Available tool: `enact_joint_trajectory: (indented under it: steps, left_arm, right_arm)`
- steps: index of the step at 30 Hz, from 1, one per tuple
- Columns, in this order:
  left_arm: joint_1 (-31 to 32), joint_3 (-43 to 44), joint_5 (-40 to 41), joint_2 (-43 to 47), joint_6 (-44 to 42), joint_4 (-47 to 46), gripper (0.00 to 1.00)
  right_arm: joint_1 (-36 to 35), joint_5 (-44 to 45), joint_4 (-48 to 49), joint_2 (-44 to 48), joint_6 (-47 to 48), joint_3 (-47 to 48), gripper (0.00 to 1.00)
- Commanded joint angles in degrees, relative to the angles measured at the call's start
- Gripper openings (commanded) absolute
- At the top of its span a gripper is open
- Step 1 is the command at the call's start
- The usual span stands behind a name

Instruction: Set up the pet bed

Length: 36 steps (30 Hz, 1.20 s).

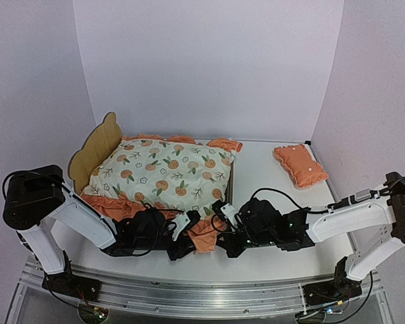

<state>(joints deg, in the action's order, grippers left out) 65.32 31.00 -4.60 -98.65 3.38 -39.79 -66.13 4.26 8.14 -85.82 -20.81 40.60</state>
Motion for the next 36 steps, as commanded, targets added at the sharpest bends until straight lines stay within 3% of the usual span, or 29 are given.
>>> enact_joint_trajectory:
  steps: [1,18,29,36]
  left_arm:
    - [0.07,1.88,2.65,1.94,-0.30,-3.63,0.46]
    - [-0.48,7.13,9.56,8.50,2.76,7.71,0.48]
    - [-2.31,11.37,14.30,5.42,4.21,11.28,0.40]
    - [-2.22,13.19,15.82,1.22,1.14,9.99,0.40]
  right_arm:
    - [0.12,-0.86,-0.96,0.31,0.93,2.07,0.00]
    - [1.68,-2.70,-2.53,-1.32,1.12,5.77,0.00]
    - [2.12,-1.28,-3.64,0.09,1.28,6.72,0.00]
    - [2.15,3.81,-4.67,1.02,0.34,6.11,0.00]
